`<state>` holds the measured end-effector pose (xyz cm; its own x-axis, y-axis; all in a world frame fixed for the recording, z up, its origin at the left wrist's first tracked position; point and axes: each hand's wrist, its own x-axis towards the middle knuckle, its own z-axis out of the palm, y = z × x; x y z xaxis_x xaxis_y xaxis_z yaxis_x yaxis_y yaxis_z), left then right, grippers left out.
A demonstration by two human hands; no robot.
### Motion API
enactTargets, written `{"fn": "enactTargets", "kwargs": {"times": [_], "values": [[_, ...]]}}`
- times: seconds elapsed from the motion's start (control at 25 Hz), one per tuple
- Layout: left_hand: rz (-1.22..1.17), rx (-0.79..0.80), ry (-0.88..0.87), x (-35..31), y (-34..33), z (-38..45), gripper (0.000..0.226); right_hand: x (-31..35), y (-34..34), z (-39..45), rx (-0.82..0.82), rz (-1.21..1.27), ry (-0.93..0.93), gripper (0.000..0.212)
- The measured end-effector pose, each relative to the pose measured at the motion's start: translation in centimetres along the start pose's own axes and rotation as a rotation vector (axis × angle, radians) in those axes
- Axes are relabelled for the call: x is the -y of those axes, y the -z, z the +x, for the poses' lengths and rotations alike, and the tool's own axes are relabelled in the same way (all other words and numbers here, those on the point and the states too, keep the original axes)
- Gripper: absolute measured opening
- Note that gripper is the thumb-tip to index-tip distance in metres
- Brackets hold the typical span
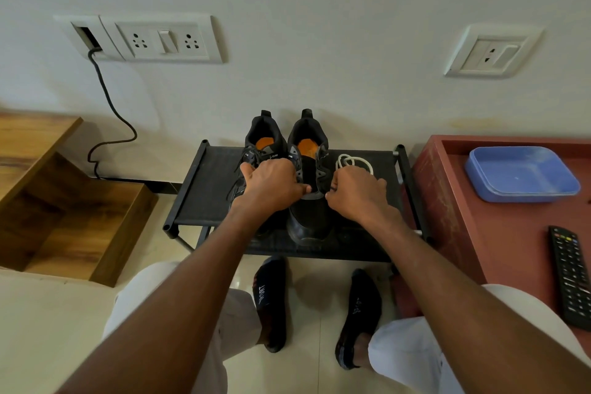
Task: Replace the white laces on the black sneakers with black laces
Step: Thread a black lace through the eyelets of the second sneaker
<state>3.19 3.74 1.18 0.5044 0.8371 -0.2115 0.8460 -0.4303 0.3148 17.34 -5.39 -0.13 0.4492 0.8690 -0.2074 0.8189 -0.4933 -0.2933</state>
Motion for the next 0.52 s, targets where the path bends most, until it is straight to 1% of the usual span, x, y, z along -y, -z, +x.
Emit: {"fn": "enactTargets", "kwargs": {"times": [0.08,0.12,0.16,0.24,0.36,0.48,0.52], "values": [[-0.034,-0.012,0.018,0.1,0.4,0.1,0.048,0.0,0.2,0.2,-0.075,-0.036,0.029,0.045],[-0.052,-0.002,0.03,0.3,0.6,0.2,0.047,0.0,0.2,0.3,-0.116,-0.028,0.069,0.053],[-0.058,0.013,0.037,0.4,0.7,0.3,0.045,0.0,0.1,0.4,-0.141,-0.023,0.119,0.053],[-0.057,0.051,0.036,0.6,0.8,0.4,0.042,-0.1,-0.5,0.7,-0.106,0.011,0.154,0.042],[-0.062,0.109,0.035,0.5,0.7,0.1,0.038,-0.1,-1.3,0.8,-0.025,0.128,0.071,0.033],[-0.166,0.142,0.043,0.7,0.9,0.2,0.041,-0.1,-0.7,0.8,0.001,0.077,0.008,0.013],[-0.219,0.147,0.045,0.8,1.0,0.2,0.042,0.0,-0.4,0.9,0.02,0.078,-0.011,0.011]]}}
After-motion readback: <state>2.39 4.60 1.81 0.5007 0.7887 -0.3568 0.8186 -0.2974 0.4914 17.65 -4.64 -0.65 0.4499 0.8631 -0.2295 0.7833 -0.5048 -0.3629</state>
